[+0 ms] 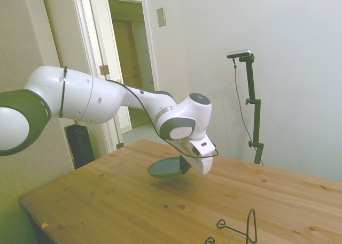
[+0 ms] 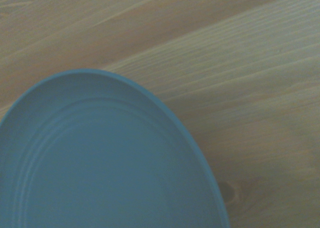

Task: Load the plate

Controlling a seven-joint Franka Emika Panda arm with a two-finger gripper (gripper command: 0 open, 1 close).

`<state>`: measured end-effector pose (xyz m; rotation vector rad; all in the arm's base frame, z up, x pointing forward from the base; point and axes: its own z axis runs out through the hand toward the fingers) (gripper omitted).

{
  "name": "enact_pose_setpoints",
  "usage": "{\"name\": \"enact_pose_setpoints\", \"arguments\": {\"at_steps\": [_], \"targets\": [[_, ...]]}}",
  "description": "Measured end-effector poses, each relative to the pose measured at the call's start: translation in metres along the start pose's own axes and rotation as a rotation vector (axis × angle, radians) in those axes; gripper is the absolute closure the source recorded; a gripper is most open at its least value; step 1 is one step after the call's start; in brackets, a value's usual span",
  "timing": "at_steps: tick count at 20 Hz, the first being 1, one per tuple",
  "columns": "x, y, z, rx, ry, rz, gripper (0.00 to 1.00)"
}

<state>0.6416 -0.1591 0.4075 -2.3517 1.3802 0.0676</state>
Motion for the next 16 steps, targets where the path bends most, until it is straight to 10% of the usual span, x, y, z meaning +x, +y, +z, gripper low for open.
{"name": "enact_pose_setpoints", "arguments": {"at_steps": [16], "targets": [[-0.104,-0.011,-0.165,-0.36,0.54,-0.158,1.0]]}}
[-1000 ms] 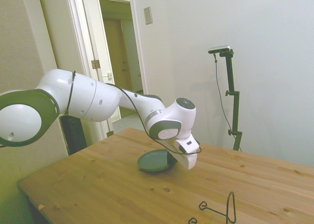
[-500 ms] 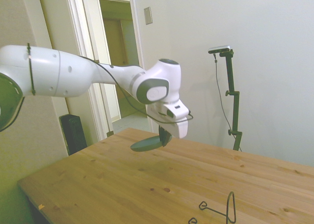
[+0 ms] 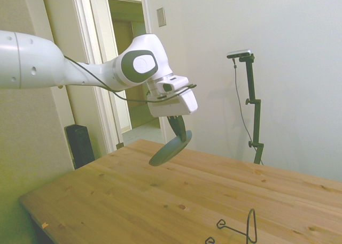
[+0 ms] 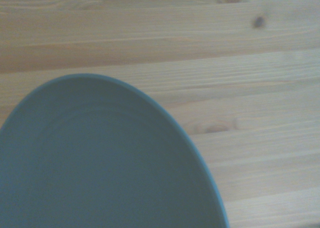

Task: Load the plate

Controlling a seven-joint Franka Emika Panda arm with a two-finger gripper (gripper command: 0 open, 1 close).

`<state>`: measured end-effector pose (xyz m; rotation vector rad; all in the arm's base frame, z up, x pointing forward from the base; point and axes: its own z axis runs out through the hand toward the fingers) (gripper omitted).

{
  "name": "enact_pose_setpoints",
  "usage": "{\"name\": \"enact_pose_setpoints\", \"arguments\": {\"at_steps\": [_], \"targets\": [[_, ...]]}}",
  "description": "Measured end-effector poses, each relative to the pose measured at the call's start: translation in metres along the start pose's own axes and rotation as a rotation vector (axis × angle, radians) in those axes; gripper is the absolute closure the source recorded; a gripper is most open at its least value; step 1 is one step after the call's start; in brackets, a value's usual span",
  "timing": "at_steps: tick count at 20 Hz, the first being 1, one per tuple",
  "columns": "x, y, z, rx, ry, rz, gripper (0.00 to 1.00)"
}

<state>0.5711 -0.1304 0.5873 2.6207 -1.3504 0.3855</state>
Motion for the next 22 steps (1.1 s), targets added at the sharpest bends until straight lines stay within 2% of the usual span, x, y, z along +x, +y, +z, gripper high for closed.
{"name": "enact_pose_setpoints", "arguments": {"at_steps": [4,8,12,22], "targets": [[0.0,0.037,0.003,-0.089,0.125,-0.051,1.0],[0.007,0.063,0.034,-0.156,0.226,-0.084,1.0],[0.003,0.07,0.054,-0.201,0.274,-0.085,1.0],[-0.003,0.087,0.035,-0.302,0.369,-0.085,1.0]]}}
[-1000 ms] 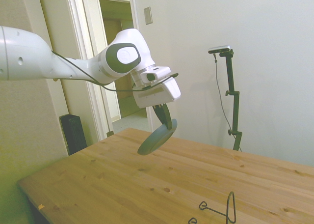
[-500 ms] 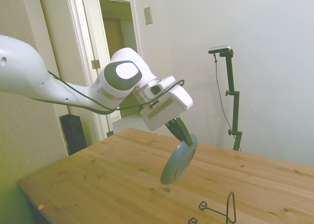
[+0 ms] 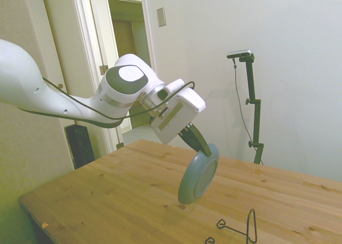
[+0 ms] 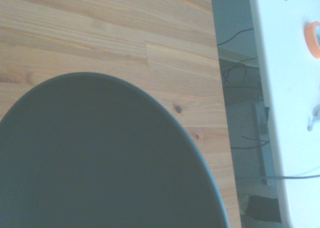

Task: Load the plate

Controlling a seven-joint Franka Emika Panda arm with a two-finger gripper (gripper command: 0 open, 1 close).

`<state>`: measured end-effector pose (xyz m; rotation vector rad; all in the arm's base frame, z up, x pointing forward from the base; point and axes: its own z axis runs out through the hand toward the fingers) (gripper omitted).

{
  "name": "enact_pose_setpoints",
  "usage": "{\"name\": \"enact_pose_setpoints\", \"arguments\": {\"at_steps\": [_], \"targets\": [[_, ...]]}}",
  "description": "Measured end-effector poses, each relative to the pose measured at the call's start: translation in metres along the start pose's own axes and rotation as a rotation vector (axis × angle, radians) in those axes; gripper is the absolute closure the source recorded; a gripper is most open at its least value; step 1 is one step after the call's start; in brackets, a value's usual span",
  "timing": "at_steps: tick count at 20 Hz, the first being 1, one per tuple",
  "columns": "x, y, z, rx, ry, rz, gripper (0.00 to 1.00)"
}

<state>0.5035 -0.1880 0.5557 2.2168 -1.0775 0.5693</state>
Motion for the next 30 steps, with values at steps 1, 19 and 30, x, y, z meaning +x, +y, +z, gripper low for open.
{"name": "enact_pose_setpoints", "arguments": {"at_steps": [1,19,30], "targets": [[0.0,0.002,0.001,-0.011,0.004,0.001,1.0],[-0.018,0.008,0.081,-0.185,0.097,-0.036,1.0],[-0.028,0.012,0.092,-0.168,0.099,-0.041,0.0]]}}
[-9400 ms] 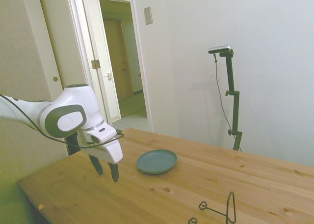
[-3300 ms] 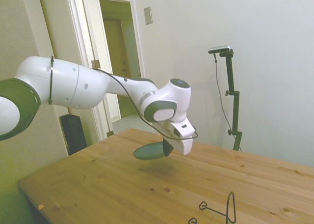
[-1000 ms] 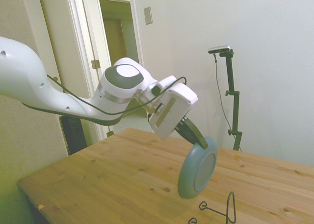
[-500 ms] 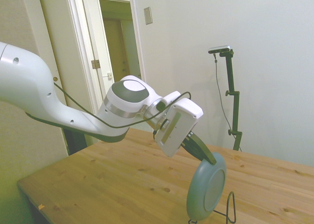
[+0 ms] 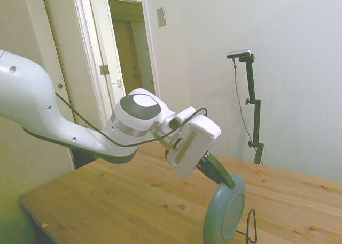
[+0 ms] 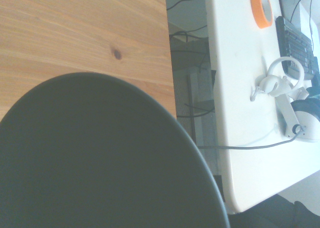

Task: Load the plate

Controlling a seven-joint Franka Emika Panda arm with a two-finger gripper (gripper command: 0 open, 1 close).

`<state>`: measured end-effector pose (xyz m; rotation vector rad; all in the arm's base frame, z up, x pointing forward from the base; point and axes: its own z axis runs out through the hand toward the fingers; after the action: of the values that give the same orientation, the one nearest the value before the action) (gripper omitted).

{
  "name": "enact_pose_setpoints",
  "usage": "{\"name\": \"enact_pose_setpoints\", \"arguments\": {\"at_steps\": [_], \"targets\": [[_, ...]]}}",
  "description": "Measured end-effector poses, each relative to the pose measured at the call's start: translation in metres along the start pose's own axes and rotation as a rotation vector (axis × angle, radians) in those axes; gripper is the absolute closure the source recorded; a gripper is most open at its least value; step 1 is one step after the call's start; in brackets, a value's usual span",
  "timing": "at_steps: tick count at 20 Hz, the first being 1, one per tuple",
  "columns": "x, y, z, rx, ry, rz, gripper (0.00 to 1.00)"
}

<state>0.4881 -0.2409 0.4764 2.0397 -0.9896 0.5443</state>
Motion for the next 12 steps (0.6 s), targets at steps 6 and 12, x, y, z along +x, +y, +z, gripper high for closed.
{"name": "enact_pose_setpoints", "arguments": {"at_steps": [6,12], "targets": [[-0.0006,-0.0011,0.0033,0.019,0.003,0.001,0.0],[-0.0003,-0.0014,0.0037,0.03,0.001,0.006,0.0]]}}
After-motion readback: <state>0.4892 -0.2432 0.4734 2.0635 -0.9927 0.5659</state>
